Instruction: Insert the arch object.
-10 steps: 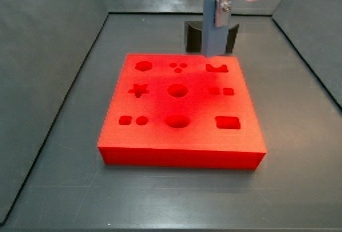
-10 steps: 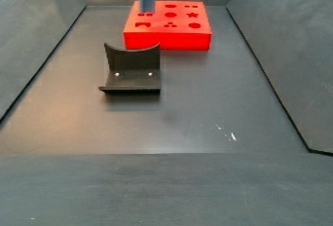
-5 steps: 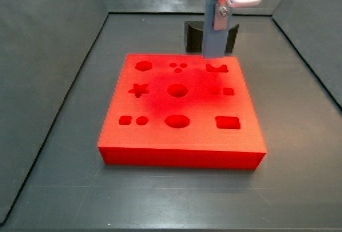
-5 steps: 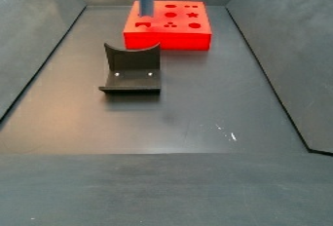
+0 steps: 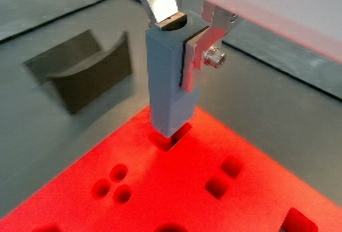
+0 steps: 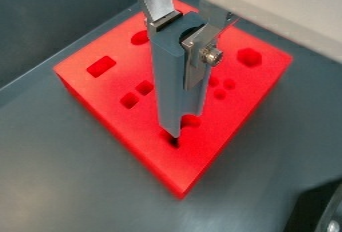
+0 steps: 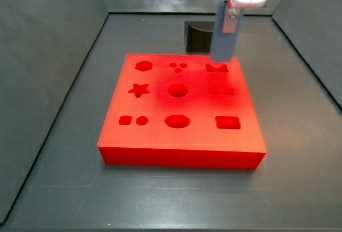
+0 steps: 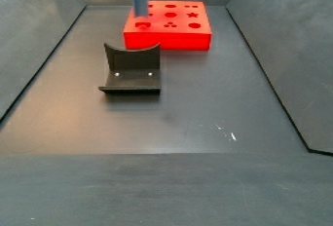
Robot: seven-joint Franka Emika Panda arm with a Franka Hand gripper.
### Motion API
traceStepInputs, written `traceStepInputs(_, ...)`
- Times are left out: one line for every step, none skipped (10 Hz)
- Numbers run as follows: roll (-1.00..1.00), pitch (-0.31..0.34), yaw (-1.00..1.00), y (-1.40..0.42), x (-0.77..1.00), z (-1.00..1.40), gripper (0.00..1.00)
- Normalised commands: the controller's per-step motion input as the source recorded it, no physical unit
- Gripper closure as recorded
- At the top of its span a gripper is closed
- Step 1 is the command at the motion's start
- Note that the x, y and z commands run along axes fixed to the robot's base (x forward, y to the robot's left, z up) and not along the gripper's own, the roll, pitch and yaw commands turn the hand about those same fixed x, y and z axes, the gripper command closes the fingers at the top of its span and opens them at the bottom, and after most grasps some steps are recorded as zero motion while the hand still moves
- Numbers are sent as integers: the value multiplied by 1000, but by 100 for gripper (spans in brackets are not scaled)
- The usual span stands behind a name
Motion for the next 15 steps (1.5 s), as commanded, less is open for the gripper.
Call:
traceStepInputs(-43, -57, 0, 9, 0, -3, 100)
traceStepInputs(0, -4, 0, 0, 0, -34, 100)
traceStepInputs(0, -43, 0, -29, -200, -117, 100)
traceStepInputs(0, -16, 83, -137, -231, -203, 100)
traceStepInputs(0, 0, 263, -123, -6, -260, 100)
traceStepInputs(0, 0, 346, -49, 0, -234, 100)
traceStepInputs(0, 3, 283, 0, 0, -114, 100)
traceStepInputs(0, 9, 117, 83, 143, -69, 100)
traceStepInputs(0, 20, 57, 154, 123, -29, 100)
traceStepInputs(0, 50, 0, 157, 0, 0, 100)
traceStepInputs(0, 11, 0, 0, 0, -66, 100)
traceStepInputs(0, 0, -9, 0, 0, -123, 100)
traceStepInputs(0, 0, -86, -109, -9, -17, 100)
traceStepInputs(0, 0, -80, -103, 0, -34, 100)
traceStepInputs(0, 0, -60, -80, 120, -80, 100)
